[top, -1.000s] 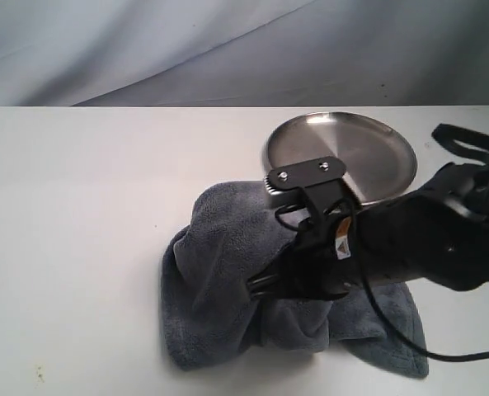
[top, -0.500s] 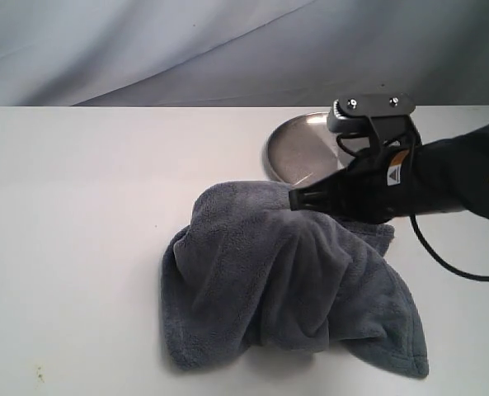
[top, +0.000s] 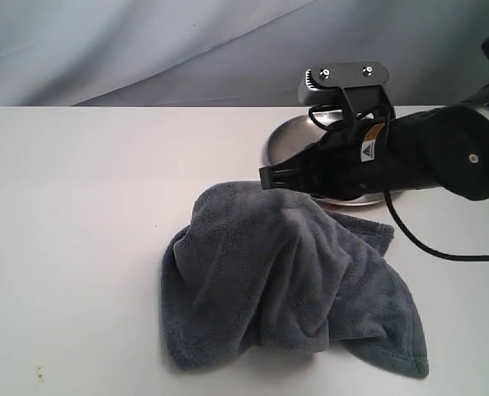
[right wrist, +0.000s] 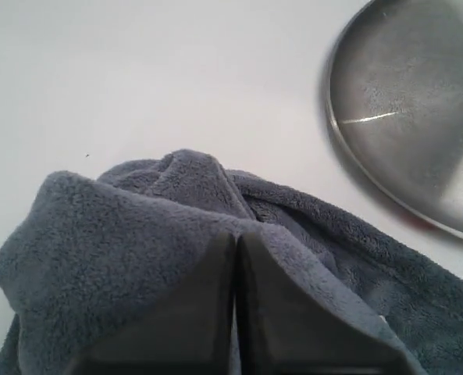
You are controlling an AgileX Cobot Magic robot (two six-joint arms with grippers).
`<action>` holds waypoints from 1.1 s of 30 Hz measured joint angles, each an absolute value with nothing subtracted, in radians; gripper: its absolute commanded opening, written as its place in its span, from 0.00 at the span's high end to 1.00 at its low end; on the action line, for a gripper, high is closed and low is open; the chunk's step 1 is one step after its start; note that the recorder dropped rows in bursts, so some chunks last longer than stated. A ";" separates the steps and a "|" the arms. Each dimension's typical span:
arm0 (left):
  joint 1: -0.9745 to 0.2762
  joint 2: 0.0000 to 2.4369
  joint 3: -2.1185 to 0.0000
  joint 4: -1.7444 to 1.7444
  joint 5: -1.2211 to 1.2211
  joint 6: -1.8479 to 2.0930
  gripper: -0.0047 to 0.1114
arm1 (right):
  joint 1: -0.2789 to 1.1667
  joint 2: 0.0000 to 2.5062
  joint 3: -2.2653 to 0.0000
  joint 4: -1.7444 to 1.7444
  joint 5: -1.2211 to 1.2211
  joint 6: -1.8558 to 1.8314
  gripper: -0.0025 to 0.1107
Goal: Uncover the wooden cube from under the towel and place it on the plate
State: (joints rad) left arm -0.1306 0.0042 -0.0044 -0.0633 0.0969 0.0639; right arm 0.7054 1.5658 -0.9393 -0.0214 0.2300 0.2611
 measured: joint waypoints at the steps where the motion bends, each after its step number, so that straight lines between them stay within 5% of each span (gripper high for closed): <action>1: -0.131 0.004 -0.004 -0.063 0.097 0.064 0.96 | 0.708 1.579 -0.951 -0.021 0.232 0.261 0.98; 9: -0.131 0.004 -0.004 -0.063 0.097 0.064 0.96 | 0.787 1.673 -1.043 -0.027 0.264 0.220 0.98; 11: -0.131 0.004 -0.004 -0.063 0.097 0.064 0.96 | 0.802 1.673 -1.043 -0.029 0.259 0.208 0.90; 16: -0.131 0.004 -0.004 -0.063 0.097 0.064 0.96 | 0.805 1.672 -1.043 -0.029 0.258 0.159 0.46; 18: -0.131 0.004 -0.004 -0.063 0.097 0.064 0.96 | 0.805 1.672 -1.043 -0.029 0.258 0.116 0.40; 23: -0.131 0.004 -0.004 -0.063 0.097 0.064 0.96 | 0.820 1.672 -1.043 -0.029 0.258 0.035 0.31; 33: -0.131 0.004 -0.004 -0.063 0.097 0.064 0.96 | 0.826 1.723 -1.045 -0.031 0.290 0.011 0.32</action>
